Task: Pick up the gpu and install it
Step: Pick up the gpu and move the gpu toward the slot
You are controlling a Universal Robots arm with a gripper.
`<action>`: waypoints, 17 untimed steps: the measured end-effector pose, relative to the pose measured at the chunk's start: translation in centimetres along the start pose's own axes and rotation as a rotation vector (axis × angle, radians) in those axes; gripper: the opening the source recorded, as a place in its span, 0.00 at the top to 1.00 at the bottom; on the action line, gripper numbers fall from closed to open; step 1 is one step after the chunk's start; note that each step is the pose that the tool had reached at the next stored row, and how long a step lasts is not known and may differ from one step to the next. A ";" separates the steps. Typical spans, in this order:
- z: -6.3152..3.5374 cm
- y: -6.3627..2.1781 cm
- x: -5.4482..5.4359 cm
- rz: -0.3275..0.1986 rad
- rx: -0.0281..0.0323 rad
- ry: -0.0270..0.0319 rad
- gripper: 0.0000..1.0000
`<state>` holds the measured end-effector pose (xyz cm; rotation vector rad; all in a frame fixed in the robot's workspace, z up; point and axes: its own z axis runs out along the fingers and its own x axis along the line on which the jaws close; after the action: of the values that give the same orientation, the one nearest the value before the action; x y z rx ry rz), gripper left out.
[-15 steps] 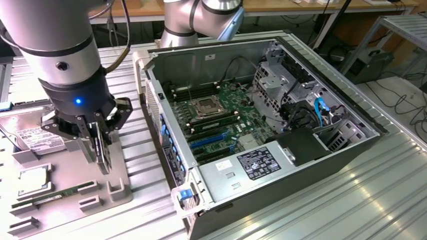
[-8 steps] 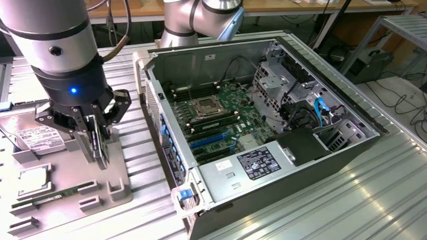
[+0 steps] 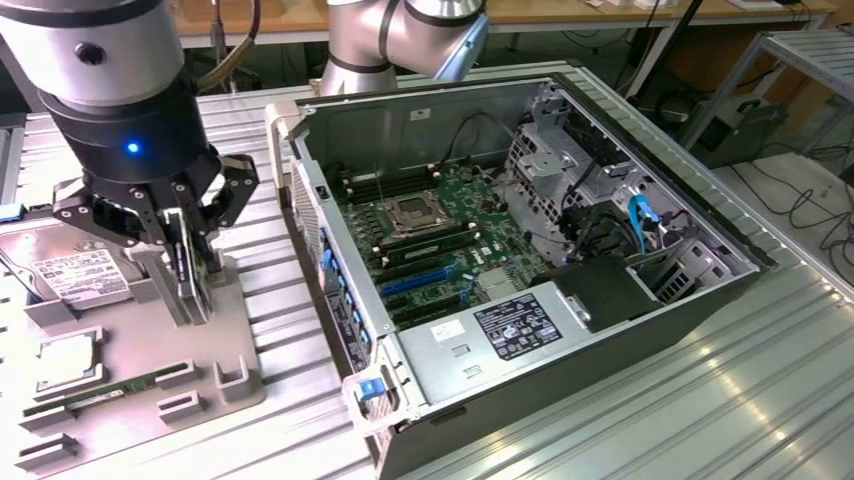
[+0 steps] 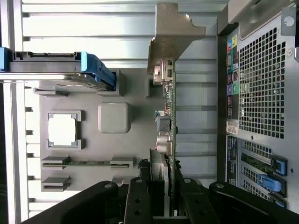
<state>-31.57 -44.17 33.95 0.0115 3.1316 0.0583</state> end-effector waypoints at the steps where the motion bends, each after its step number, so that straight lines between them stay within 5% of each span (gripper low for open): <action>1: -0.20 0.01 0.0 0.000 0.0000 0.0000 0.72; 9: -2.01 0.07 0.0 -0.004 0.0003 0.0002 0.72; 17: -6.36 0.24 -0.1 -0.004 0.0002 0.0001 0.72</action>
<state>-31.57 -44.16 40.31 0.0045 3.1317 0.0580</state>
